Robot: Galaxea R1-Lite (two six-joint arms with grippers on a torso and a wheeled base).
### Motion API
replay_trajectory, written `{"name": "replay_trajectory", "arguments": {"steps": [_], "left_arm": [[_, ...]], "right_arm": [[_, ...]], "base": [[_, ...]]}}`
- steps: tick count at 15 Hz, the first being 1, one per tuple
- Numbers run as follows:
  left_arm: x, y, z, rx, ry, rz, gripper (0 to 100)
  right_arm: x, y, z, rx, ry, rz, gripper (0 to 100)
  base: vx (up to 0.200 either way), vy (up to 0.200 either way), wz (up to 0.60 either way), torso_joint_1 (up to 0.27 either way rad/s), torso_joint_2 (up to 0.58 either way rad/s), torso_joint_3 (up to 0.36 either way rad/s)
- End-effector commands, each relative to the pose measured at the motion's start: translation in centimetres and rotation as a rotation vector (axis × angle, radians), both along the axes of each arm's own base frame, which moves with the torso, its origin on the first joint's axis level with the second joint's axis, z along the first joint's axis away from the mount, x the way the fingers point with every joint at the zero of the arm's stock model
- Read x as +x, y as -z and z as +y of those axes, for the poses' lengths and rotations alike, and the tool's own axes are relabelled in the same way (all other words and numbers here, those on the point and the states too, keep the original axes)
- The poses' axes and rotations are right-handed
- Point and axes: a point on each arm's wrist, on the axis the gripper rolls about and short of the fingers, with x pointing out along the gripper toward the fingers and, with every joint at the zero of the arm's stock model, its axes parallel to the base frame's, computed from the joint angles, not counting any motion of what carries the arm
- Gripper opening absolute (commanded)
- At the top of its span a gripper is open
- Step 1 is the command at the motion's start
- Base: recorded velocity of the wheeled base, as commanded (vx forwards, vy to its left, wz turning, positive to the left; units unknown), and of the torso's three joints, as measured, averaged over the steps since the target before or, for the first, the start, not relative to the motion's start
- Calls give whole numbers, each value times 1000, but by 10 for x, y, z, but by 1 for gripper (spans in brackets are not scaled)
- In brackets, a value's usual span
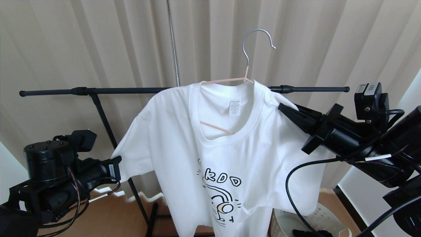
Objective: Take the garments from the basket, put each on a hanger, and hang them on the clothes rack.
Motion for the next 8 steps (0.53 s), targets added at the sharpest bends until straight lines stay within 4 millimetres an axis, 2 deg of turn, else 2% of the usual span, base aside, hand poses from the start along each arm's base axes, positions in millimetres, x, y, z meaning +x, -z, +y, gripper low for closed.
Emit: {"name": "replay_trajectory", "arguments": {"steps": [1, 7, 8], "left_arm": [[0, 1, 0, -1, -1, 6, 0], [-2, 4, -1, -11, 1, 21, 0], [-2, 4, -1, -11, 2, 19, 100]], "right_arm": [[0, 0, 0, 0, 0, -1, 0], [1, 2, 1, -1, -2, 7, 0], [0, 2, 0, -2, -2, 8, 0]], "base": [[0, 0, 0, 0, 0, 0], [0, 0, 0, 0, 0, 0], [0, 0, 0, 0, 0, 0]]}}
